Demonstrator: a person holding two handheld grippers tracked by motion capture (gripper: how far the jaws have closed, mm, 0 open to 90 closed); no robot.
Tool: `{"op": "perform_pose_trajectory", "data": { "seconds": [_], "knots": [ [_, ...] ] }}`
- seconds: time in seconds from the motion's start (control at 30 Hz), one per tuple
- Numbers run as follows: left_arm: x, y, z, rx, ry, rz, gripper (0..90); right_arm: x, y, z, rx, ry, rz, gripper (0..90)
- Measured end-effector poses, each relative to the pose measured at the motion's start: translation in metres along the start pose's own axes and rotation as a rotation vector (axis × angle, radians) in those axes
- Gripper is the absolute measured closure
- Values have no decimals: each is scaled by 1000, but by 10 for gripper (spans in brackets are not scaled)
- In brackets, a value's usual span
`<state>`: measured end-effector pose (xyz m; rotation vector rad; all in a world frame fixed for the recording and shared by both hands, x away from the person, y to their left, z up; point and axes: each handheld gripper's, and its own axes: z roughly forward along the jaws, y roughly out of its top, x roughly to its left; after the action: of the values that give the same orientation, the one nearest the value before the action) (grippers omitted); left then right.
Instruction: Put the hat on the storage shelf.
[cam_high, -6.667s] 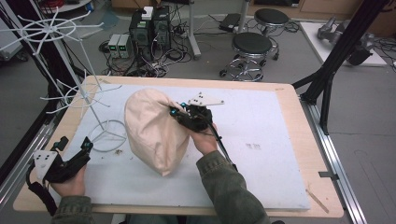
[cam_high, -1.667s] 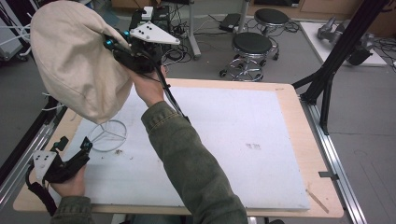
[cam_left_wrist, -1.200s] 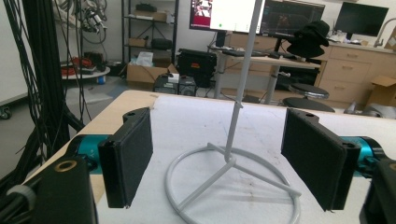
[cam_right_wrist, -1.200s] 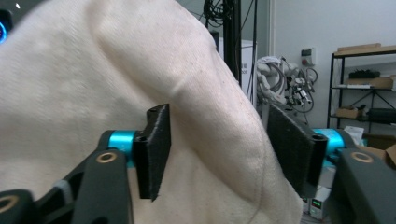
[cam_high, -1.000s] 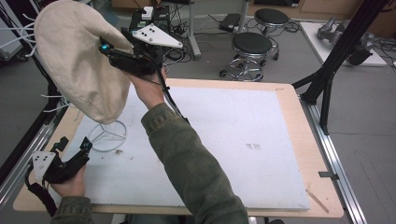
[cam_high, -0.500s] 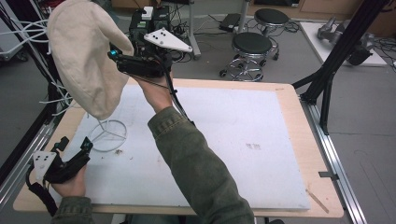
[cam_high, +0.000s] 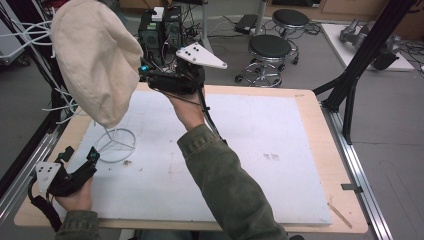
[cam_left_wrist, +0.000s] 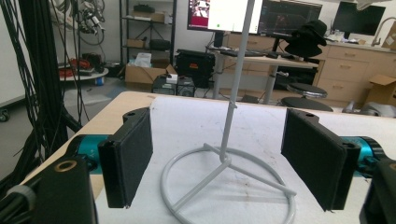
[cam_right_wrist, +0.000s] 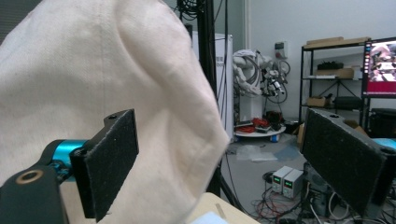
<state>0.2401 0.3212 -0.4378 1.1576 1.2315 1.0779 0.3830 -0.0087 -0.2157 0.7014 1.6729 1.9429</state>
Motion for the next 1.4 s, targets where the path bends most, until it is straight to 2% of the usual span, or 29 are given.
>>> {"op": "perform_pose_trajectory", "data": {
  "seconds": [0.13, 0.27, 0.6, 0.67, 0.77, 1.03, 1.27, 1.4],
  "knots": [
    [1, 0, 0, 1, 2, 2, 251, -8, -3, -13, 6, -27, -6, 107],
    [0, 0, 0, 4, 1, -1, 251, -16, -6, -31, 8, -65, -32, 107],
    [-2, 0, -1, 2, -4, 0, 251, -36, -24, -77, 45, -120, -30, 107],
    [-2, -1, 0, 4, -3, -3, 251, -40, -29, -87, 48, -128, -16, 107],
    [-2, -1, 0, 7, -5, -12, 251, -47, -37, -99, 59, -130, 33, 107],
    [-3, -1, 0, 9, -7, -14, 251, -56, -58, -132, 97, -197, 21, 107],
    [-3, -1, 0, 9, -5, -18, 251, -61, -76, -167, 110, -261, 46, 107],
    [-4, -1, 0, 9, -8, -18, 251, -66, -89, -188, 137, -302, 67, 107]
  ]
}}
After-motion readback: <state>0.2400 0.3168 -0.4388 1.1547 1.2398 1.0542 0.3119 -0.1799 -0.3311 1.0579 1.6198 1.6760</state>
